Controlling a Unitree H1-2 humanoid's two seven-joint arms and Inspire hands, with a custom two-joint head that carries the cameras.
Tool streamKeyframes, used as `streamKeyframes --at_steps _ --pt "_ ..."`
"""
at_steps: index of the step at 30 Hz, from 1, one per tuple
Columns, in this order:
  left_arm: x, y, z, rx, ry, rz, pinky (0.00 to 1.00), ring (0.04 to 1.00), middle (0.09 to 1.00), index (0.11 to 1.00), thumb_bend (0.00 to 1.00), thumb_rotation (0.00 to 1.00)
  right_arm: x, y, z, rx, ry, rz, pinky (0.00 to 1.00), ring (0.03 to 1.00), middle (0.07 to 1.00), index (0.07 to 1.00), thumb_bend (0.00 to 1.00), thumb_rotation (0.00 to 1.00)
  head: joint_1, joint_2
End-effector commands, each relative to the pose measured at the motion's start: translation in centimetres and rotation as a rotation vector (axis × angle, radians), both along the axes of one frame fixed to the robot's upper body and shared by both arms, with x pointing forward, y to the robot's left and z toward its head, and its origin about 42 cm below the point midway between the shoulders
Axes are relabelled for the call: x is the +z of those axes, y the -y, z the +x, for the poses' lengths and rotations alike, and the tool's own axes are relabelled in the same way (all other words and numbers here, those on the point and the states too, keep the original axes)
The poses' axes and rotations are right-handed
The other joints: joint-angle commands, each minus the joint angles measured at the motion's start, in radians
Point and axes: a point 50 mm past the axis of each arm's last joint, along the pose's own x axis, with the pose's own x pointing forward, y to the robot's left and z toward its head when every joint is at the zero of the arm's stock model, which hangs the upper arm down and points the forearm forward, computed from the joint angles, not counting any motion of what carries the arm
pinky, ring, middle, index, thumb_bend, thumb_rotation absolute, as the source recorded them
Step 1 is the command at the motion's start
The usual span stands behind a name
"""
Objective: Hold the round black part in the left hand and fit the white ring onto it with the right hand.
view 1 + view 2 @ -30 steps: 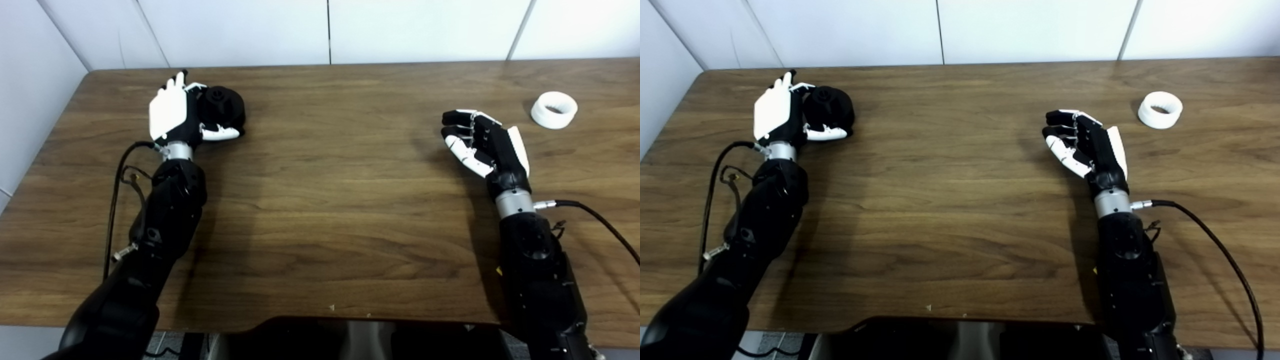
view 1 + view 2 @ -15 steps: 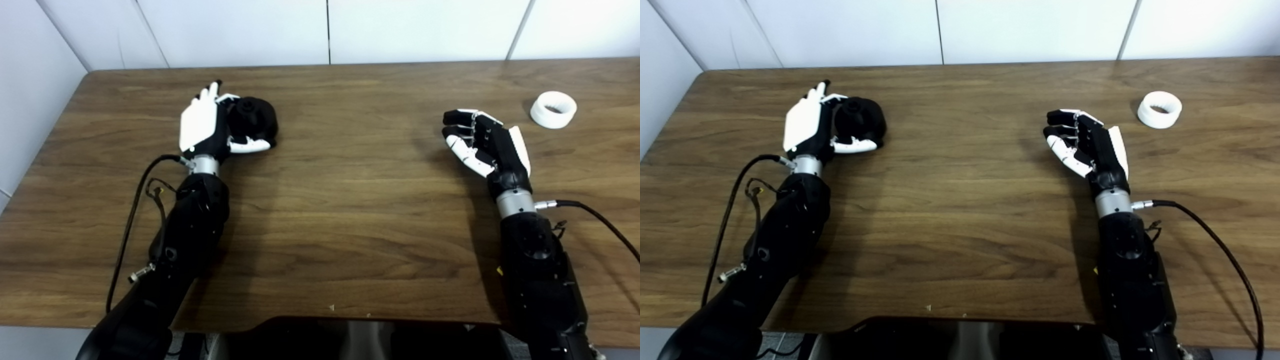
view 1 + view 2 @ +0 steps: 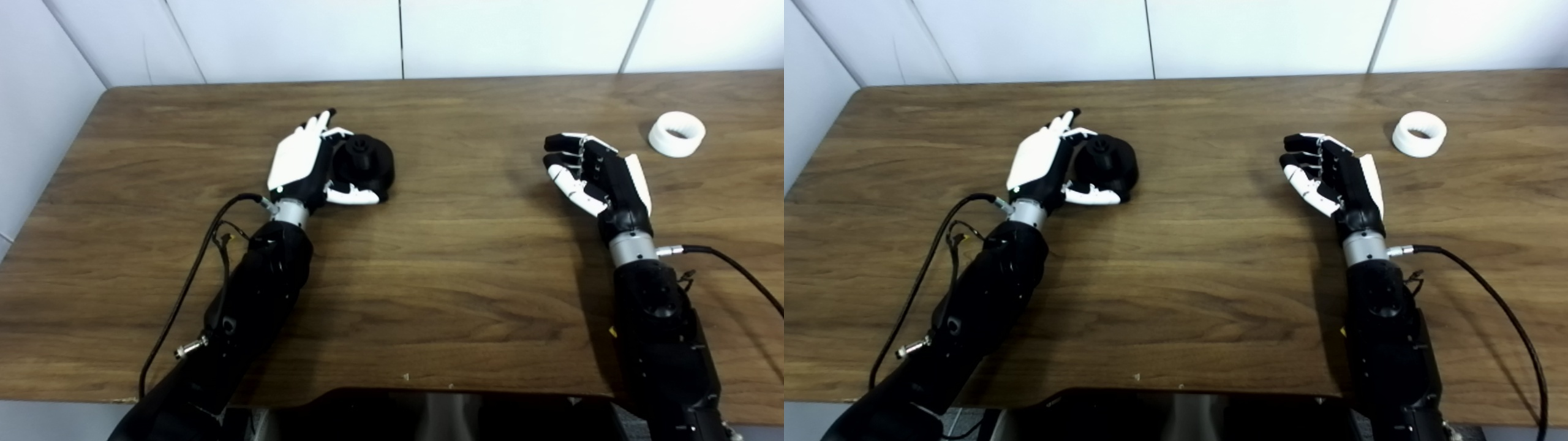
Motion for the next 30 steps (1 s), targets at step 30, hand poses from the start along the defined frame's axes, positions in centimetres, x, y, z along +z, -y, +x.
streamKeyframes --at_steps 30 --pt "-1.4 6.6 -6.5 -0.398 -0.073 -0.033 1.0 1.0 1.0 0.649 1.0 0.34 2.9 -0.7 0.9 0.013 0.133 -0.009 0.62 0.678 0.703 0.664 0.42 0.35 -0.095 -0.002"
